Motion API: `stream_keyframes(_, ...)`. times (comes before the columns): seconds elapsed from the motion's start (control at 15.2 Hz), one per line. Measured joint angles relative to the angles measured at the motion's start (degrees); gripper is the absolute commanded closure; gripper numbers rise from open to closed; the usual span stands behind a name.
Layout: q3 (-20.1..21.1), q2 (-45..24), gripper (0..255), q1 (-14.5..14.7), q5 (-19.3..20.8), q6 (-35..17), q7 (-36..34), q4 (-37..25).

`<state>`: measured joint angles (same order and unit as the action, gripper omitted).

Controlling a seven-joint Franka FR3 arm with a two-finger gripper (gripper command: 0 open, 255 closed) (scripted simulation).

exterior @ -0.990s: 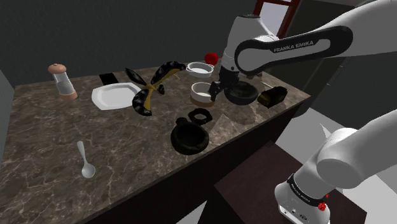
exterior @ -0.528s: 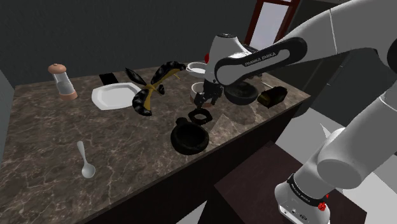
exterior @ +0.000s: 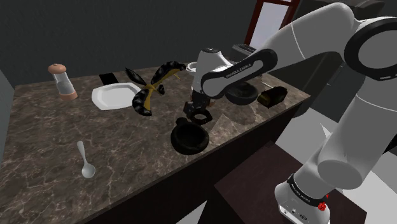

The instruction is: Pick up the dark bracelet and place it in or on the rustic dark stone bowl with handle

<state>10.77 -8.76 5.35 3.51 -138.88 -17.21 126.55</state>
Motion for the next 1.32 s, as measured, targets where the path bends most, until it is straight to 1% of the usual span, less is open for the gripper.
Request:
stream_keyframes(0.26, -0.17, -2.0, 0, 0.13, 0.67, -2.46, -0.49, 0.5)
stream_keyframes(0.66, -0.23, -2.62, 0, 0.19, 0.89, -3.01, -0.66, 0.43)
stream_keyframes(0.73, -0.23, -2.62, 255, 0.19, 0.89, -3.01, -0.66, 0.43)
stream_keyframes(1.32, -0.22, -2.6, 255, 0.2, 0.9, -3.01, -0.68, 0.41)
